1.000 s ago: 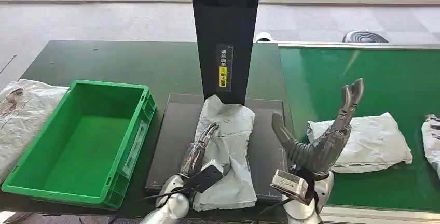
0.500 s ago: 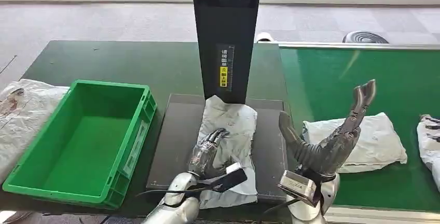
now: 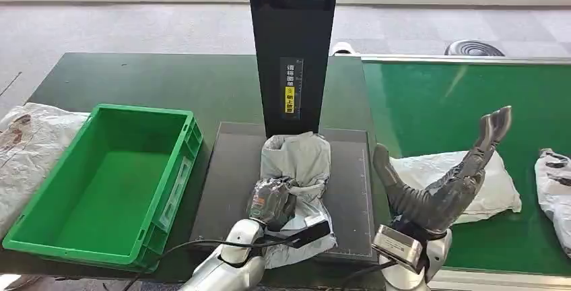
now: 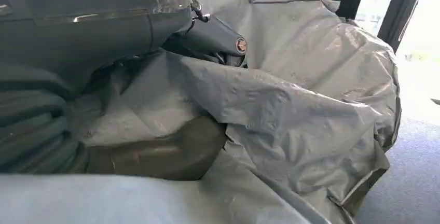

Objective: Moved the parcel from conveyor to table for the left to box.

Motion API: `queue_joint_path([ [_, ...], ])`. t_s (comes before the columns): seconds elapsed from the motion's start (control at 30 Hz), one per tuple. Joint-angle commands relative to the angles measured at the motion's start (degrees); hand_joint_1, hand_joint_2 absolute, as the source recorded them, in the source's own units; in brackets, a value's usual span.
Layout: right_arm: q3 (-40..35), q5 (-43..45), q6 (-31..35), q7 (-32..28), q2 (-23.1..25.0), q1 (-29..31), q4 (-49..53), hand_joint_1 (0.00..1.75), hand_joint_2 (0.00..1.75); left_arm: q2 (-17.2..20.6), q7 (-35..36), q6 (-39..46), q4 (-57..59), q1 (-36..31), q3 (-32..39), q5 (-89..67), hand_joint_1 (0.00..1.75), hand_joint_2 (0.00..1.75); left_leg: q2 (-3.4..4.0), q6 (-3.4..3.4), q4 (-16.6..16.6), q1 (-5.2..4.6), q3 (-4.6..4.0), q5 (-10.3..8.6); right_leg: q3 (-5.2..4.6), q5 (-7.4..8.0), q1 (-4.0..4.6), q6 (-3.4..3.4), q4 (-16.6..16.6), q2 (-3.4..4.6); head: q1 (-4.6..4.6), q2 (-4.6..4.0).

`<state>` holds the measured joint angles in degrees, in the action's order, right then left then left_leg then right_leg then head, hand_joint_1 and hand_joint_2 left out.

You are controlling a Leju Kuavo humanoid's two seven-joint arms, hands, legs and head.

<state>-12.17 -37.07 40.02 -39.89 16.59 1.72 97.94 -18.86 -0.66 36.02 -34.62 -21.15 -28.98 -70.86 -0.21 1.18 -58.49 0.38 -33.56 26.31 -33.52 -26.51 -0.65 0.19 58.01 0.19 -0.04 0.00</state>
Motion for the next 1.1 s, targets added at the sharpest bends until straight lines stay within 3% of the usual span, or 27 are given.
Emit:
queue_joint_path([
  [0.03,1.9,0.1,0.0,-0.1,3.4,-2.8,1.2,0.00,1.75,0.5,3.2,4.0,-7.2,2.4,5.6,-7.5,1.75,1.75,-0.04,-0.02,0.1,0.02,0.08,-0.03,0.10,0.01,0.03,-0.03,-0.1,-0.07,0.00,0.00],
  [0.1,2.2,0.1,0.0,-0.1,3.4,-2.8,1.4,0.00,1.75,1.2,2.7,4.0,-19.2,5.4,10.8,-13.6,1.75,1.75,0.05,0.00,0.0,0.00,-0.02,0.00,-0.03,0.01,0.00,-0.02,0.0,0.02,0.00,0.00],
  [0.17,2.2,0.1,0.0,-0.1,3.4,-2.8,1.4,0.00,1.75,1.2,2.7,4.0,-19.2,5.4,10.8,-13.6,1.75,1.75,0.09,0.00,0.0,0.02,-0.05,0.01,-0.05,0.01,0.02,-0.03,0.0,0.06,0.00,0.00],
  [0.3,2.6,1.0,0.0,-0.1,3.4,-2.9,1.2,0.00,1.75,2.4,1.3,4.0,-38.3,7.5,17.4,-17.8,1.75,1.75,0.12,-0.01,0.1,0.02,-0.03,0.01,-0.04,0.01,0.03,-0.05,-0.1,0.07,0.02,0.00],
  [0.43,2.1,2.3,0.0,-0.1,3.4,-2.2,0.3,0.00,1.75,4.3,0.6,4.0,-45.7,6.0,21.0,-19.1,1.75,1.75,0.16,0.01,0.0,0.04,-0.08,0.01,-0.10,0.02,0.05,-0.05,0.0,0.13,0.00,0.00],
  [0.6,2.1,2.4,0.0,-0.1,3.4,-2.2,0.5,0.00,1.75,4.6,0.7,4.0,-45.6,5.4,21.2,-19.1,1.75,1.75,0.15,0.01,0.1,0.04,0.00,-0.03,0.00,0.05,0.07,-0.06,-0.1,0.08,0.00,0.00],
  [0.63,2.0,2.4,0.0,-0.1,3.4,-2.4,0.7,0.00,1.75,7.1,2.4,4.0,-47.3,4.7,20.4,-19.1,1.75,1.75,0.13,0.00,0.1,0.01,0.00,-0.02,-0.01,0.02,0.03,-0.04,-0.1,0.07,0.00,0.00],
  [0.7,2.0,2.2,0.0,-0.1,3.4,-2.9,0.6,0.00,1.75,8.2,3.5,4.0,-48.7,3.4,20.4,-19.1,1.75,1.75,0.20,0.01,0.2,0.05,0.01,-0.06,-0.01,0.08,0.07,-0.08,-0.1,0.13,0.00,0.00],
  [1.1,3.0,2.2,0.0,-0.1,3.4,-3.6,1.6,0.00,1.75,8.5,3.7,4.0,-50.6,2.7,22.1,-19.1,1.75,1.75,-0.01,0.01,0.1,0.04,-0.01,-0.04,0.02,-0.01,0.04,-0.05,-0.1,-0.06,0.00,0.00],
])
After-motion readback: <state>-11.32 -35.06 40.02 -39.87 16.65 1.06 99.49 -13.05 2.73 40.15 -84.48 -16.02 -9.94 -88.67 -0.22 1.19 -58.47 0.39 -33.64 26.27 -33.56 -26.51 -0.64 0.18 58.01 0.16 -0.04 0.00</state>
